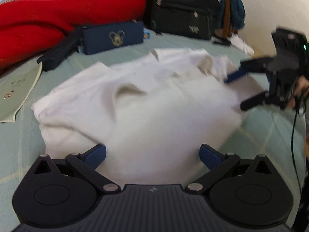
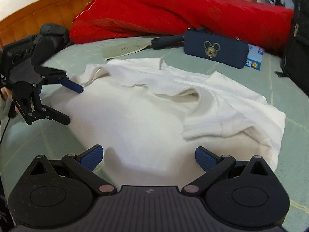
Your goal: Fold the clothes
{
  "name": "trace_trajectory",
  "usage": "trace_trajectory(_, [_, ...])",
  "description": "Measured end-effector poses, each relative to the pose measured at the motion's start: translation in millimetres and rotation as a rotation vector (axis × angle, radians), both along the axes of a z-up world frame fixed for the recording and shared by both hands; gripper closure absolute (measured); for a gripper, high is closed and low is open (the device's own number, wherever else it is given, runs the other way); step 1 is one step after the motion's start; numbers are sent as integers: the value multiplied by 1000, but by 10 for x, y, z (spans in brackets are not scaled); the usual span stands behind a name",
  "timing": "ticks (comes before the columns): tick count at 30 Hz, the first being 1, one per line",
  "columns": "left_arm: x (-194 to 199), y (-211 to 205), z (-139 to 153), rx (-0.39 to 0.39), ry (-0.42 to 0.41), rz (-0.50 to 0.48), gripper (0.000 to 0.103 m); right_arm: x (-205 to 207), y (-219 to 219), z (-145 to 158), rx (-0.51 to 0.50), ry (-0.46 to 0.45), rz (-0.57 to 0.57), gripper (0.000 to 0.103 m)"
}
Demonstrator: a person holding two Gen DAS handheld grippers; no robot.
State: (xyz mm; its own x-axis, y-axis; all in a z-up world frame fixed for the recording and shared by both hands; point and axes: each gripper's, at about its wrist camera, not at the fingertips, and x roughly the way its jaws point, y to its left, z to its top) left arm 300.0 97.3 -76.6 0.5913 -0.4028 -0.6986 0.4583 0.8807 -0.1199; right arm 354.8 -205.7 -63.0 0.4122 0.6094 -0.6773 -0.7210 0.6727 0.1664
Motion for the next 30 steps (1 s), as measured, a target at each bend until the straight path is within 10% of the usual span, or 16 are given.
trace_trajectory(17, [772, 432, 407, -20, -195, 274, 1, 658, -389, 202, 66, -121, -311, 0])
trace_trajectory(25, [460, 141, 306, -8, -155, 82, 1, 327, -273, 274, 69, -151, -192, 0])
trace_trajectory(30, [599, 119, -15, 8, -48, 132, 1, 234, -119, 98, 29, -104, -96, 0])
